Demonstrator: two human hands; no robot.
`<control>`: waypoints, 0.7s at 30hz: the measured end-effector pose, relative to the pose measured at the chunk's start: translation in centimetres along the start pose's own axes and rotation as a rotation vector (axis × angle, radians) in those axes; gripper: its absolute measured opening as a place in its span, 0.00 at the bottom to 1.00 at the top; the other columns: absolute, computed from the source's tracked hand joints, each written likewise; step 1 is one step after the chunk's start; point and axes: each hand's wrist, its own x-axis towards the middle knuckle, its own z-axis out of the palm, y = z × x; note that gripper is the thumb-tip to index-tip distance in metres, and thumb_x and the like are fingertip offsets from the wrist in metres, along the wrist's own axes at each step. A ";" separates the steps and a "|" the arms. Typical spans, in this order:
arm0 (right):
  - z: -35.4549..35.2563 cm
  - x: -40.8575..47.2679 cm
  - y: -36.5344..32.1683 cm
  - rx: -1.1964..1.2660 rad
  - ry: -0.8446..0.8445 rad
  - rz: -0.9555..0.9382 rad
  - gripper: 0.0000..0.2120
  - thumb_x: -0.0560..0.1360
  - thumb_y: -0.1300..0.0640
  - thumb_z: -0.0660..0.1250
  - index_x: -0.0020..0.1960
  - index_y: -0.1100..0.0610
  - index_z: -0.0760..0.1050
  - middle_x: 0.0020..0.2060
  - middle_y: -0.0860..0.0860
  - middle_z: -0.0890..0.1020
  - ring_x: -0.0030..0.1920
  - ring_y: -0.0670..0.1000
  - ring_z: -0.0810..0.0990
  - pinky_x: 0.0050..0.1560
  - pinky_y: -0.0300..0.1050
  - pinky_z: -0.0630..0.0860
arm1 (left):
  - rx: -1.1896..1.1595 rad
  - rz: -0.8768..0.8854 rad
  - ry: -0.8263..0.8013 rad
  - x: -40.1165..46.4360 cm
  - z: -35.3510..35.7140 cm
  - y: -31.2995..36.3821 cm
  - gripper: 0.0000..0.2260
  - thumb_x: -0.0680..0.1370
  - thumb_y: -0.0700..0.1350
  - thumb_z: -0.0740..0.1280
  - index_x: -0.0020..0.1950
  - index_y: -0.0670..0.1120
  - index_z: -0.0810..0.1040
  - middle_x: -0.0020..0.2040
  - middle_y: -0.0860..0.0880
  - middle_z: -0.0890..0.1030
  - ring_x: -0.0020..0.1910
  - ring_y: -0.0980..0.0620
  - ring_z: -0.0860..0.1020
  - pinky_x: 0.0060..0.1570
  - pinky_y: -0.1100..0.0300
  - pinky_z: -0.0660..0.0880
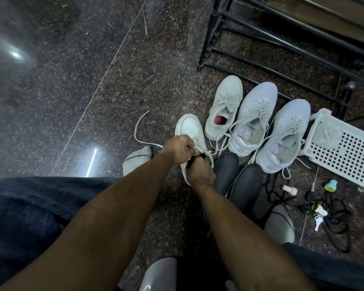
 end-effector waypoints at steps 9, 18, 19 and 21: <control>-2.4 -0.2 1.2 0.215 0.003 0.021 0.11 0.77 0.53 0.61 0.57 0.52 0.76 0.57 0.56 0.80 0.58 0.61 0.77 0.54 0.51 0.73 | -0.033 -0.023 0.077 -0.4 0.9 0.2 0.09 0.76 0.49 0.70 0.45 0.43 0.82 0.49 0.45 0.81 0.49 0.44 0.78 0.48 0.56 0.73; -4.9 -0.4 2.2 0.802 0.051 0.220 0.13 0.71 0.68 0.60 0.39 0.56 0.81 0.33 0.56 0.82 0.21 0.51 0.75 0.22 0.39 0.70 | -0.078 -0.097 0.109 -0.8 1.3 0.4 0.08 0.75 0.50 0.72 0.45 0.45 0.82 0.50 0.47 0.82 0.50 0.47 0.78 0.48 0.58 0.72; -5.1 -0.4 2.5 0.819 0.035 0.217 0.12 0.70 0.69 0.61 0.39 0.56 0.80 0.32 0.56 0.81 0.20 0.50 0.73 0.21 0.38 0.69 | -0.088 -0.105 0.111 -0.8 1.4 0.4 0.08 0.75 0.50 0.72 0.45 0.45 0.82 0.50 0.47 0.82 0.50 0.47 0.78 0.48 0.58 0.73; -6.0 -0.6 3.3 0.807 0.033 0.189 0.12 0.70 0.69 0.62 0.36 0.56 0.80 0.31 0.54 0.81 0.22 0.50 0.73 0.21 0.38 0.68 | -0.091 -0.120 0.101 -0.8 1.3 0.5 0.08 0.75 0.50 0.72 0.44 0.46 0.82 0.48 0.47 0.82 0.49 0.47 0.79 0.47 0.59 0.73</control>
